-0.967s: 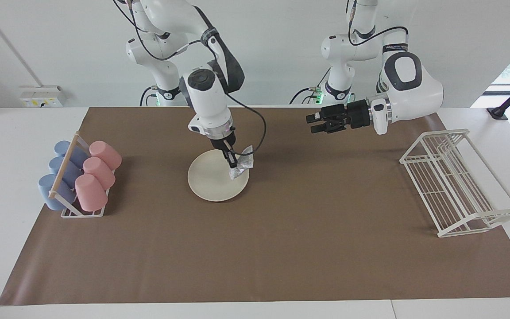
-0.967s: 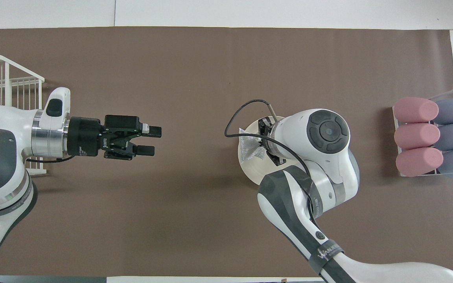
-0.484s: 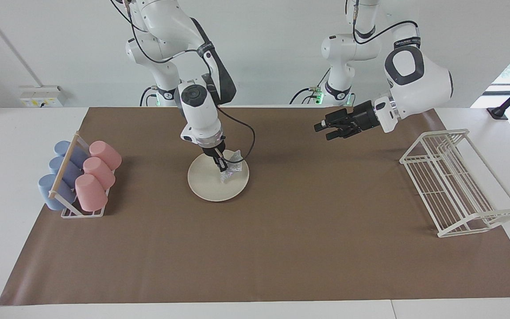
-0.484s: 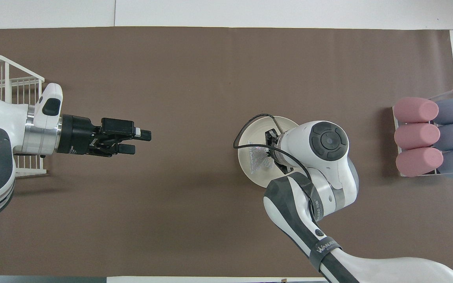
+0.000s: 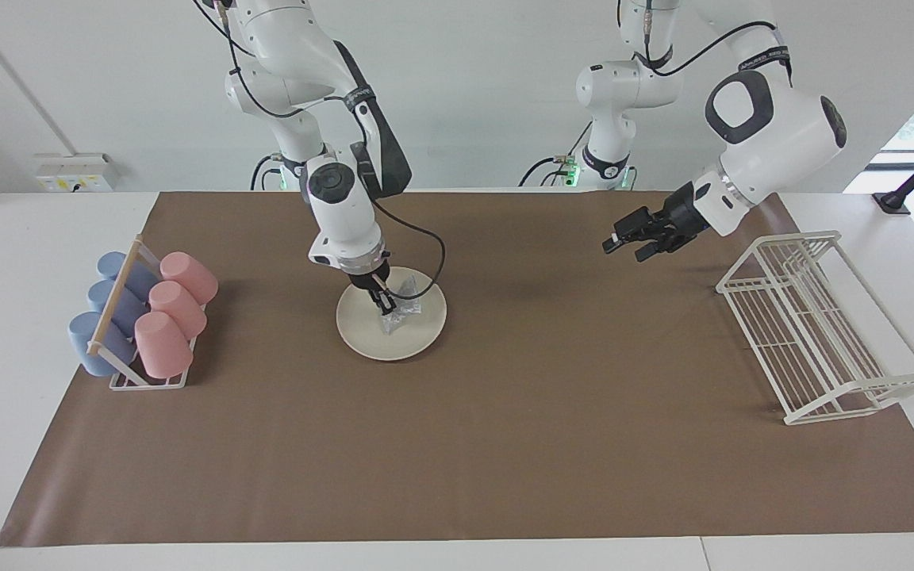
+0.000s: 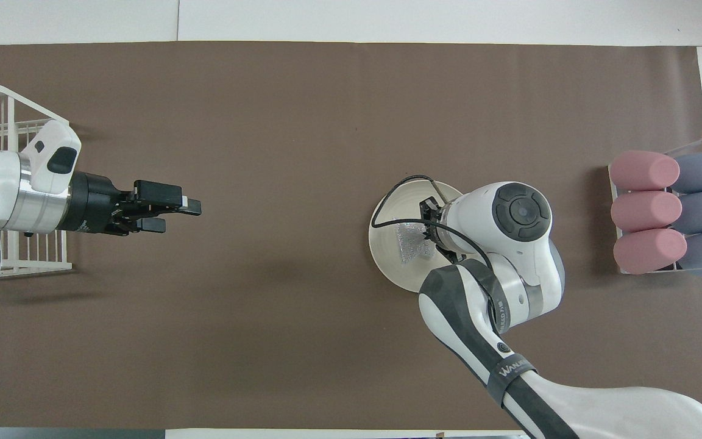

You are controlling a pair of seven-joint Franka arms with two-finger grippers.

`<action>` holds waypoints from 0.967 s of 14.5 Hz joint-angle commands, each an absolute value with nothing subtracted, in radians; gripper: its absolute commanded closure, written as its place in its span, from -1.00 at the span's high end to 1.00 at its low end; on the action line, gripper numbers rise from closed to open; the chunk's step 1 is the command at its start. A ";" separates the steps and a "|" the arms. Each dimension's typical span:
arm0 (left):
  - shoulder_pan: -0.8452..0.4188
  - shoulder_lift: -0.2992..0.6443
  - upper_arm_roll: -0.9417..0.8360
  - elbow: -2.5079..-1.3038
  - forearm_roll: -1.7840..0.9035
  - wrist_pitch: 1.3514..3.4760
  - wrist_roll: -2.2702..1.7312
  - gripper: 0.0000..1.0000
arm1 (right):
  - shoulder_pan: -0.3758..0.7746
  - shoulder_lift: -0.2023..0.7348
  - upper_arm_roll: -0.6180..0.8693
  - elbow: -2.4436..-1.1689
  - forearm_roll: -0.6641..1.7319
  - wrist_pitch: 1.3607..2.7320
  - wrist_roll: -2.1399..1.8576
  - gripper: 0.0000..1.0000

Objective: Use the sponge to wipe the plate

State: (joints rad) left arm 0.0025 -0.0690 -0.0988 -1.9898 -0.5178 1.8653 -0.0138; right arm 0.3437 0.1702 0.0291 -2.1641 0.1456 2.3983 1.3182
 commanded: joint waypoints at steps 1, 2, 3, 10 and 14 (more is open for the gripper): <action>0.006 -0.074 -0.104 -1.930 -0.361 1.836 -0.054 1.00 | 0.311 0.164 0.040 -2.186 0.150 2.410 1.269 -1.00; 0.006 -0.074 -0.104 -1.918 -0.318 1.827 -0.069 1.00 | 0.316 0.163 0.041 -2.192 0.150 2.411 1.275 -1.00; 0.006 -0.074 -0.104 -1.907 -0.290 1.825 -0.075 1.00 | 0.325 0.161 0.041 -2.195 0.156 2.414 1.284 -1.00; -0.006 -0.071 -0.106 -1.823 -0.131 1.784 -0.075 1.00 | 0.466 0.190 0.043 -2.195 0.213 2.528 1.494 -1.00; -0.015 -0.072 -0.117 -1.763 -0.013 1.704 -0.075 1.00 | 0.463 0.189 0.041 -2.195 0.213 2.519 1.476 -1.00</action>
